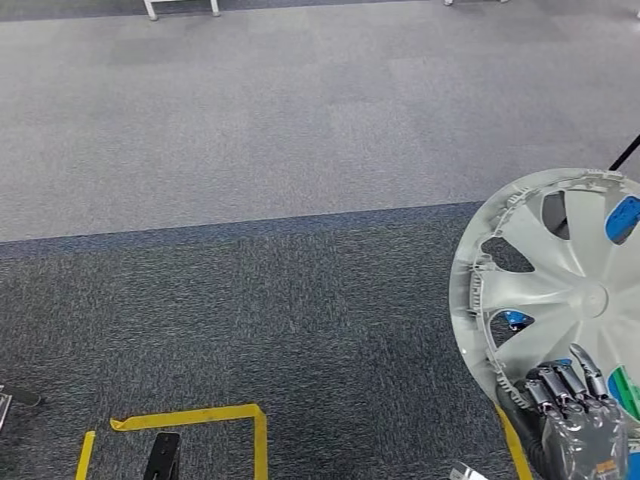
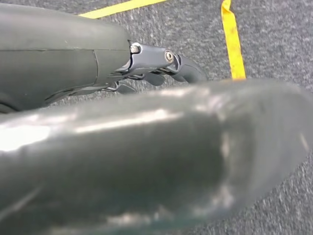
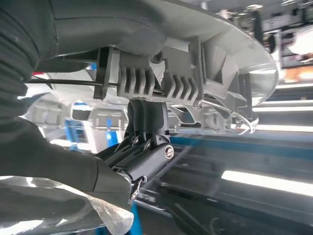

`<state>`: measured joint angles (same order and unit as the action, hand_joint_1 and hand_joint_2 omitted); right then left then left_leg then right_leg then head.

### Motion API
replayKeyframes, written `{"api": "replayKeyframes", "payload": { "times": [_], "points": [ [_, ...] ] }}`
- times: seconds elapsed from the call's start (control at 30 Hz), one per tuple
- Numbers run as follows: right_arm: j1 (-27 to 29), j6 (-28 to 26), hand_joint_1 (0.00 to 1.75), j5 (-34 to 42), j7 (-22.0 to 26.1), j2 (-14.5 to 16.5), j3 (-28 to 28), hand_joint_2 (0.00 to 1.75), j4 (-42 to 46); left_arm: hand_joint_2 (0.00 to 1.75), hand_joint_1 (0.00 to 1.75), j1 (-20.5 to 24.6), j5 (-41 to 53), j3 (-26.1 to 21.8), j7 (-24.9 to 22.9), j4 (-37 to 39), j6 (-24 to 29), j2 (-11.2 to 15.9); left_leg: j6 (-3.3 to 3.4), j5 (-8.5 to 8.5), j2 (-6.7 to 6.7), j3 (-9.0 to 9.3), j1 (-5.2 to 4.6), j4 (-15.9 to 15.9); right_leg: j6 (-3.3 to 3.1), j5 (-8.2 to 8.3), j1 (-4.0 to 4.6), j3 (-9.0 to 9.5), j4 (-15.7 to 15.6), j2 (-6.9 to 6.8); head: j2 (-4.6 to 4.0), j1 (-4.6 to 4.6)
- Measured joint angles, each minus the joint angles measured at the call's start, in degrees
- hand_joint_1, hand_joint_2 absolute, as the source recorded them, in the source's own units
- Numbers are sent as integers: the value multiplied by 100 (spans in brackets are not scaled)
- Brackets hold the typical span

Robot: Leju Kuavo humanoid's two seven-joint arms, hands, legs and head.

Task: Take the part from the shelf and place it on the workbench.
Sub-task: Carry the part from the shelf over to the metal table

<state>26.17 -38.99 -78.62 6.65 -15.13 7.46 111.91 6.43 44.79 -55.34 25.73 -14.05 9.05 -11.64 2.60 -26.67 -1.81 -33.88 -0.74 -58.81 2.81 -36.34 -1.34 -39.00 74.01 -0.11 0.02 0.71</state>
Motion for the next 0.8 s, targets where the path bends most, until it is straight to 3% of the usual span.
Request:
{"api": "replayKeyframes", "payload": {
  "times": [0.07, 0.13, 0.2, 0.23, 0.3, 0.37, 0.43, 0.47, 0.5, 0.57, 0.63, 0.7, 0.77, 0.8],
  "points": [
    [3, 0, 175, -3, -2, 0, 1, 175, 3, 0, 0, -1, 4, 5, 1, 0, 6, -2, -12, -10, -112, 27, 3, -5, -18, 459, -4, 234, -655, 66, 0, 2],
    [8, 0, 175, -19, -7, 0, 0, 175, 15, 0, 0, 9, 18, 10, 2, 0, 13, -1, -55, -27, -215, 22, -11, -33, -35, 710, -19, 526, -1309, 219, 0, -2],
    [38, 0, 175, -53, -19, 0, 2, 175, 46, 0, 0, 15, 40, 21, 1, 0, 14, 4, -116, -17, -303, -15, -12, -47, -65, 709, -13, 628, -1488, 276, 0, -7],
    [58, 0, 175, -71, -27, 0, 4, 175, 65, 0, 0, 13, 51, 28, -2, 0, 13, 9, -144, -5, -342, -31, -1, -43, -91, 720, -10, 641, -1492, 235, 0, -10],
    [89, 0, 175, -89, -47, 0, 7, 175, 104, 0, 0, 5, 68, 43, -11, 0, 13, 16, -204, -89, -246, -79, 4, -152, -152, 740, -14, 660, -1520, 144, 0, -25],
    [116, 0, 175, -88, -62, 0, 8, 175, 145, 0, 0, 12, 89, 54, -19, 0, 13, 19, -265, -394, -24, -284, 13, -650, -201, 738, -15, 683, -1539, 35, 0, -48],
    [137, 0, 175, -90, -67, 1, 8, 175, 163, 0, 0, 19, 97, 59, -24, 0, 8, 18, -307, -722, 84, -598, 41, -1371, -227, 722, -3, 692, -1538, -75, 0, -58],
    [142, 0, 175, -91, -66, 2, 8, 175, 164, 0, 0, 15, 98, 61, -26, 0, 3, 17, -317, -772, 100, -688, 53, -1584, -232, 716, 1, 698, -1538, -128, 0, -58],
    [143, 0, 175, -93, -64, 2, 8, 175, 164, 0, 0, 10, 98, 62, -27, 0, -1, 17, -319, -712, 109, -683, 61, -1591, -233, 709, 3, 705, -1538, -175, 0, -60],
    [145, 0, 175, -93, -61, 2, 9, 175, 166, 0, 0, 7, 98, 67, -28, 0, -10, 18, -293, -349, 180, -392, 61, -1020, -223, 690, 6, 738, -1538, -266, 0, -60],
    [155, 0, 175, -93, -60, 2, 10, 175, 166, 0, 0, 22, 98, 77, -27, 0, -26, 19, -239, -104, 366, -47, 13, -319, -185, 662, 23, 765, -1533, -348, 0, -58],
    [171, 0, 175, -102, -60, 2, 16, 175, 167, 0, 0, 29, 103, 91, -25, 0, -43, 19, -187, -94, 446, 54, -38, -61, -136, 647, 40, 771, -1534, -434, 0, -53],
    [184, 0, 175, -124, -62, 2, 26, 175, 178, 0, 0, 4, 109, 98, -25, 0, -50, 25, -127, -74, 360, 56, -34, -8, -77, 622, 30, 779, -1539, -481, 0, -52],
    [192, 0, 175, -132, -68, 2, 29, 175, 186, 0, 0, -8, 111, 99, -26, 0, -51, 27, -92, -58, 317, 71, -22, 20, -51, 570, 19, 760, -1488, -413, 0, -53]
  ]
}}
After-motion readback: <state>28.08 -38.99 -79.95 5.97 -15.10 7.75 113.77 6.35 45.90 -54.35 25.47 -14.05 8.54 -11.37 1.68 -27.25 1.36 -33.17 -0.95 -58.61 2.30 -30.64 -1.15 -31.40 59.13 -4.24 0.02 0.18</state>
